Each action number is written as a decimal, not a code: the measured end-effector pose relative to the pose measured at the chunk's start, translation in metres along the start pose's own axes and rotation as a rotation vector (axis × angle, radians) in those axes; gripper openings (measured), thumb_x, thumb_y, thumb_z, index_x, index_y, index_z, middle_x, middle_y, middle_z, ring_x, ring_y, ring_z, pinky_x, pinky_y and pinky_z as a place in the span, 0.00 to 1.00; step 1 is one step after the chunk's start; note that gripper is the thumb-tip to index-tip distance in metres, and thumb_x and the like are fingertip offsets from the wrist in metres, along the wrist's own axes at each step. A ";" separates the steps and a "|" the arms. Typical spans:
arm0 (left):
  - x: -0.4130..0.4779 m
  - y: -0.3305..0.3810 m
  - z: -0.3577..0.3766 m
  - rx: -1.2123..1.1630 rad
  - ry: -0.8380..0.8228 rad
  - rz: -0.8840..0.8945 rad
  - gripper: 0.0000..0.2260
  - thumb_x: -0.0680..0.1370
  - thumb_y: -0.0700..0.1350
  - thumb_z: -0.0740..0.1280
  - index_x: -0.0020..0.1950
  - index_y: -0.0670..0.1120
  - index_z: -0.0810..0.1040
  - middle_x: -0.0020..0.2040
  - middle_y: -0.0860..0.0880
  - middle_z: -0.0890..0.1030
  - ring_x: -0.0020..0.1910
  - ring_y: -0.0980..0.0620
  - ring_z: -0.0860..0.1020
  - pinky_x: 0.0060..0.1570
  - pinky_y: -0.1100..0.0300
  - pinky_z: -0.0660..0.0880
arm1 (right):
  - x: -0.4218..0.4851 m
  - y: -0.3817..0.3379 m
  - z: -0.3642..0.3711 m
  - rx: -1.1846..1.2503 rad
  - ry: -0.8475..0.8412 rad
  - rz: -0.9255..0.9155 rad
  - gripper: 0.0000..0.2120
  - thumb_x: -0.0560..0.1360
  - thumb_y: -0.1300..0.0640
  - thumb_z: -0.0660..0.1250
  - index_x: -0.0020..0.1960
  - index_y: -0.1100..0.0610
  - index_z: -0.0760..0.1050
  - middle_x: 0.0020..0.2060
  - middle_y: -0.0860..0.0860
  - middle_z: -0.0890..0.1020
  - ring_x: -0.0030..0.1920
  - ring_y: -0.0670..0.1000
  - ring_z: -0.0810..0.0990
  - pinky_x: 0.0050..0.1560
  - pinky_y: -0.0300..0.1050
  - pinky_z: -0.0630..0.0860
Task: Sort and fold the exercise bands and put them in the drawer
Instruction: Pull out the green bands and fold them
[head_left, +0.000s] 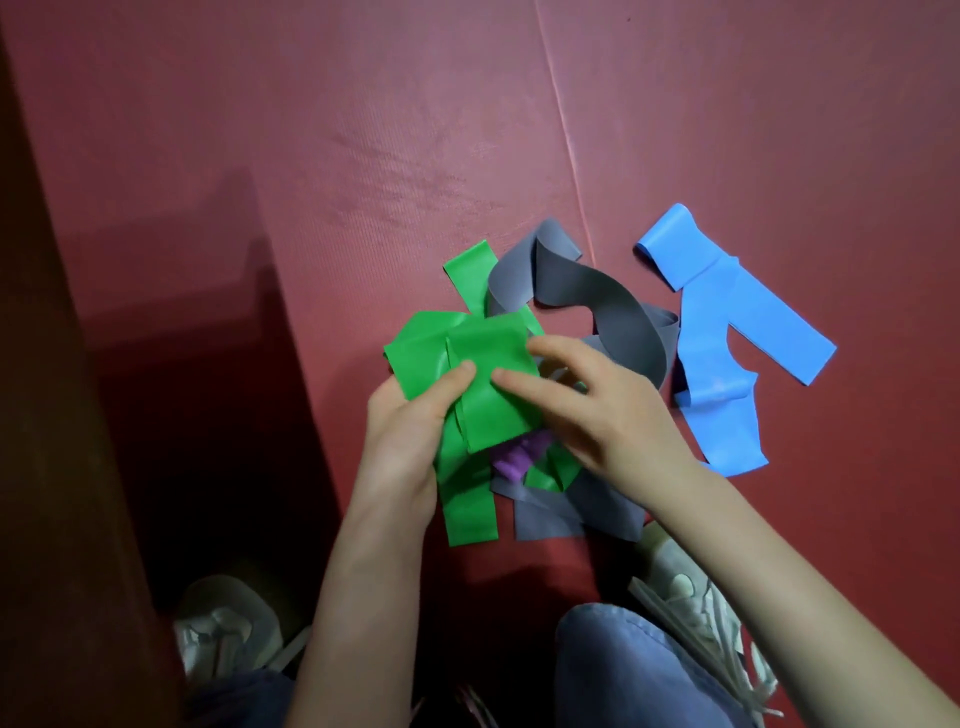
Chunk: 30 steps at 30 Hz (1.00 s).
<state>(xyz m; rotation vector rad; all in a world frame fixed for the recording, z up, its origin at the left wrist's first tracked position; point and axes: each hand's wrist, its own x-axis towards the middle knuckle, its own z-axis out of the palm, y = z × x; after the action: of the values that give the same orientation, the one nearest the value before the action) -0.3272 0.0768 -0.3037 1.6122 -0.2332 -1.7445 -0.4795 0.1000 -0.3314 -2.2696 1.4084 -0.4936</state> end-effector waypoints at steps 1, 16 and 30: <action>0.002 -0.001 0.001 0.007 -0.009 -0.004 0.07 0.73 0.32 0.63 0.45 0.40 0.78 0.29 0.51 0.83 0.29 0.56 0.81 0.30 0.65 0.78 | 0.002 0.002 0.002 -0.025 0.054 -0.047 0.20 0.70 0.61 0.60 0.60 0.49 0.67 0.56 0.52 0.67 0.49 0.50 0.70 0.40 0.39 0.68; 0.010 -0.002 0.019 -0.057 -0.109 0.154 0.15 0.78 0.42 0.57 0.37 0.45 0.81 0.30 0.52 0.82 0.32 0.56 0.79 0.39 0.63 0.77 | 0.026 -0.044 -0.015 0.595 0.266 0.385 0.09 0.72 0.57 0.61 0.37 0.61 0.74 0.25 0.45 0.72 0.31 0.42 0.70 0.36 0.32 0.69; 0.001 -0.002 0.016 -0.097 -0.013 0.194 0.16 0.79 0.43 0.57 0.36 0.46 0.79 0.27 0.51 0.82 0.27 0.56 0.80 0.33 0.64 0.78 | 0.009 -0.045 -0.043 1.108 0.089 0.939 0.11 0.73 0.62 0.66 0.32 0.58 0.77 0.22 0.48 0.77 0.23 0.42 0.72 0.23 0.33 0.68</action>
<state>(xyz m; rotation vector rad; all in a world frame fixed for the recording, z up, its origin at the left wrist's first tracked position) -0.3428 0.0720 -0.3026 1.4582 -0.2968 -1.5941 -0.4631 0.1027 -0.2705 -0.6385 1.4852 -0.7610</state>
